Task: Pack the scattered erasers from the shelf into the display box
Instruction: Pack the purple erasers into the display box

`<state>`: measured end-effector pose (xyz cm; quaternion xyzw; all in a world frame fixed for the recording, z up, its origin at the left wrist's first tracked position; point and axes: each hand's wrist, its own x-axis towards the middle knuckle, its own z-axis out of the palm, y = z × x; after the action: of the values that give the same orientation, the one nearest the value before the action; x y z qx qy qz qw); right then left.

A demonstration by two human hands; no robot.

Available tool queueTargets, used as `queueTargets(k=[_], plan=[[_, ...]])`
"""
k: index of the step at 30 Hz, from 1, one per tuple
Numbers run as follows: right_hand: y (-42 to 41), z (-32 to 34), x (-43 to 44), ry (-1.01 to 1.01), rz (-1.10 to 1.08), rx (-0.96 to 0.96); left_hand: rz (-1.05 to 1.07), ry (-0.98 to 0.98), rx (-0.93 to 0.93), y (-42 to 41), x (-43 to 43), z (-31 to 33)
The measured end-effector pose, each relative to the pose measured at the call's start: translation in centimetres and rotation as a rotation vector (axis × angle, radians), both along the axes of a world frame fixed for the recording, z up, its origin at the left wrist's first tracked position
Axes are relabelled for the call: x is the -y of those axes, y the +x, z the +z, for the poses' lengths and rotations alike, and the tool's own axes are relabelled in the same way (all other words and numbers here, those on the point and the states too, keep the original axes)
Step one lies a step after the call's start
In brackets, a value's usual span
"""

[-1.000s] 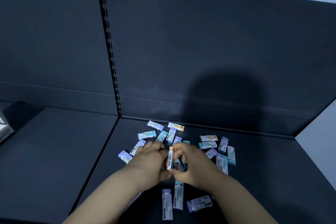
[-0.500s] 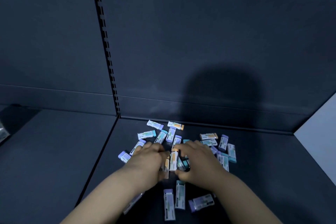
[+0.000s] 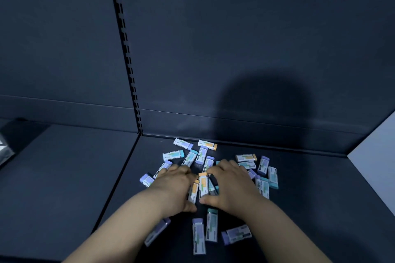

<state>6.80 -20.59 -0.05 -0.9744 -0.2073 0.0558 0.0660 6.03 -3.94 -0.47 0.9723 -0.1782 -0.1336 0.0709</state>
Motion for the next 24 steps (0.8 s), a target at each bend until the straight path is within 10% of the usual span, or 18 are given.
queueTargets(k=[24], plan=[[-0.6,-0.2,2.3,0.278,0.104,0.019,0.123,-0.081,0.34,-2.8,1.5,1.5]])
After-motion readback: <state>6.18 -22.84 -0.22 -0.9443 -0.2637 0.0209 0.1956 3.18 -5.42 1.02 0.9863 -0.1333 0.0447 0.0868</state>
